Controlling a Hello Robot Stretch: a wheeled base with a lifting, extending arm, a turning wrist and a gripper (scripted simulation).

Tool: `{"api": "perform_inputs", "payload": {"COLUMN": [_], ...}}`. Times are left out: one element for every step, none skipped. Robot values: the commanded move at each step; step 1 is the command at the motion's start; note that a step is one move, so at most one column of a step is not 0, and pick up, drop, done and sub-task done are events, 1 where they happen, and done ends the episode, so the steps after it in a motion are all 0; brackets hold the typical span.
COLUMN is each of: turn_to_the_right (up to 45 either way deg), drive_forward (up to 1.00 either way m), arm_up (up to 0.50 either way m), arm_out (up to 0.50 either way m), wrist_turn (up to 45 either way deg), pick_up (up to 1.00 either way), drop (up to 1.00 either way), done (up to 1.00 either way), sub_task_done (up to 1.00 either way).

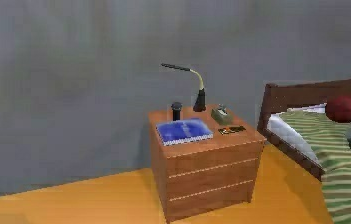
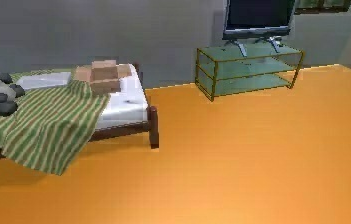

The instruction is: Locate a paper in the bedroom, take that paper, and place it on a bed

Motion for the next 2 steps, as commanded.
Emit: {"api": "perform_inputs", "payload": {"turn_to_the_right": [0.0, -45.0], "drive_forward": [0.70, 0.00], "arm_up": [0.00, 0.00], "arm_out": [0.00, 0.00], "wrist_turn": [0.0, 0.0], "pick_up": [0.00, 0.00], "drop": [0.00, 0.00], "done": [0.00, 0.00], "sub_task_done": [0.00, 0.00]}}
